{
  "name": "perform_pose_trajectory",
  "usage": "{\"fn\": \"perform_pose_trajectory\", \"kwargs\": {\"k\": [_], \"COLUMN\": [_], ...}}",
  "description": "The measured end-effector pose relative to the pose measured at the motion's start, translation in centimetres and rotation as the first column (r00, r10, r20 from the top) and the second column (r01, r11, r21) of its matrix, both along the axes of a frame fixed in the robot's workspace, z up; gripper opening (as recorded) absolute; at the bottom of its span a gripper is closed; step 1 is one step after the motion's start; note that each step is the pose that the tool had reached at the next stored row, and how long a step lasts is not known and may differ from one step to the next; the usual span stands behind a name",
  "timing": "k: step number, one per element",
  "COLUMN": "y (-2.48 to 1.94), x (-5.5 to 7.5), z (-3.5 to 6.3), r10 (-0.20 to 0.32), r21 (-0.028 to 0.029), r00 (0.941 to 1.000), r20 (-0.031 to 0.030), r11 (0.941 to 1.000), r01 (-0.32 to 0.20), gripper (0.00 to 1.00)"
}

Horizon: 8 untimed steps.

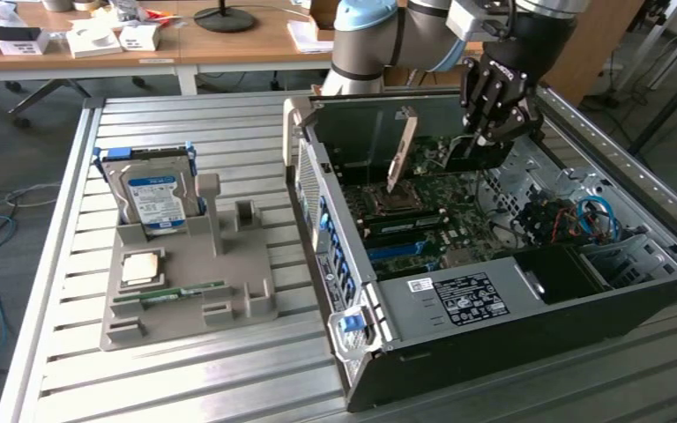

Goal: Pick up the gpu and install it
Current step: 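Insert the gpu into the slot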

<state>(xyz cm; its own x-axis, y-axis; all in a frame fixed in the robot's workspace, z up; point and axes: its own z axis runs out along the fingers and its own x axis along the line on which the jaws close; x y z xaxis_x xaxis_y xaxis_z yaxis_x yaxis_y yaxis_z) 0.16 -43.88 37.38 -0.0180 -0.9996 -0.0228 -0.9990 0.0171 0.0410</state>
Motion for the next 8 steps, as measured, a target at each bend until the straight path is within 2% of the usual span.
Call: {"fn": "perform_pose_trajectory", "kwargs": {"k": [8], "y": [0.00], "x": [0.00], "z": [-0.27], "r10": [0.000], "r21": [-0.0001], "r00": [1.0000], "r20": [-0.0001], "r11": [1.0000], "r01": [0.000], "gripper": [0.26]}}
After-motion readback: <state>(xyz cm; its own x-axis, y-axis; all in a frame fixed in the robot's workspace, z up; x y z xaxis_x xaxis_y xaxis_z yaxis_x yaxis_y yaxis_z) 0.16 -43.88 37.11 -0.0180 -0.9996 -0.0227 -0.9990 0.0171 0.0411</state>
